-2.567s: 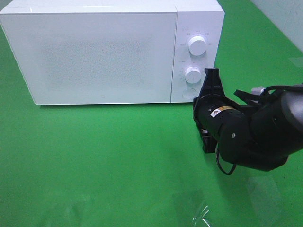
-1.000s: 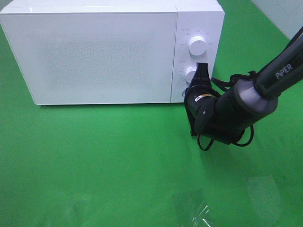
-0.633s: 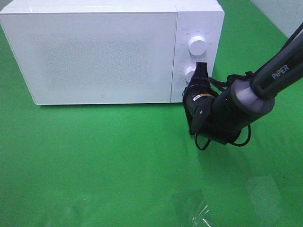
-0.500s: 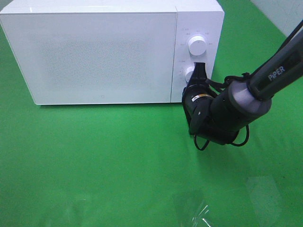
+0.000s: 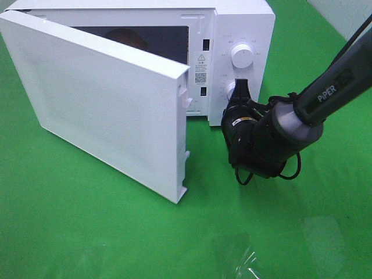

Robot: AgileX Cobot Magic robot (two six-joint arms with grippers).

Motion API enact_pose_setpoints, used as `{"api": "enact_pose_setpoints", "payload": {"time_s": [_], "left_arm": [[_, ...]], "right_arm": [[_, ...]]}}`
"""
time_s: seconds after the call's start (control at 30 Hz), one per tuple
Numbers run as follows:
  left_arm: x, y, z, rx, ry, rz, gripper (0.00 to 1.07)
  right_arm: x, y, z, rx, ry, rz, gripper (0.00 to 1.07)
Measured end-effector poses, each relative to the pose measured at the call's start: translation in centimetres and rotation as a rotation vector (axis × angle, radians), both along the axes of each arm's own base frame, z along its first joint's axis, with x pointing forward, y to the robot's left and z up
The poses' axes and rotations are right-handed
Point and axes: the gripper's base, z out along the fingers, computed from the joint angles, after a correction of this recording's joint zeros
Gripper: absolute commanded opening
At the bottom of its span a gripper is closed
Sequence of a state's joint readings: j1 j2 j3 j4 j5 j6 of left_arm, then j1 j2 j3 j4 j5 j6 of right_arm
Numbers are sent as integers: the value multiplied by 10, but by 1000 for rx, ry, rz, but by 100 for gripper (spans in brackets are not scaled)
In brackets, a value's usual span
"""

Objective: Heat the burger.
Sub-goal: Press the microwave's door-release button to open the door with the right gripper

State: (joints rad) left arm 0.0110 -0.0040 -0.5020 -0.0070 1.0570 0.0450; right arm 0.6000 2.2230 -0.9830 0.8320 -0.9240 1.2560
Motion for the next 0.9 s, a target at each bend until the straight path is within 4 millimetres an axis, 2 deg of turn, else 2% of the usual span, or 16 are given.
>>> {"api": "enact_pose_setpoints", "payload": {"time_s": [0.47, 0.9], "left_arm": [[0, 0, 0, 0, 0, 0, 97], [0, 0, 0, 0, 0, 0, 97]], "right_arm": [[1, 3, -1, 9, 37, 11, 0], [-6, -6, 14, -7, 63, 74, 0]]}}
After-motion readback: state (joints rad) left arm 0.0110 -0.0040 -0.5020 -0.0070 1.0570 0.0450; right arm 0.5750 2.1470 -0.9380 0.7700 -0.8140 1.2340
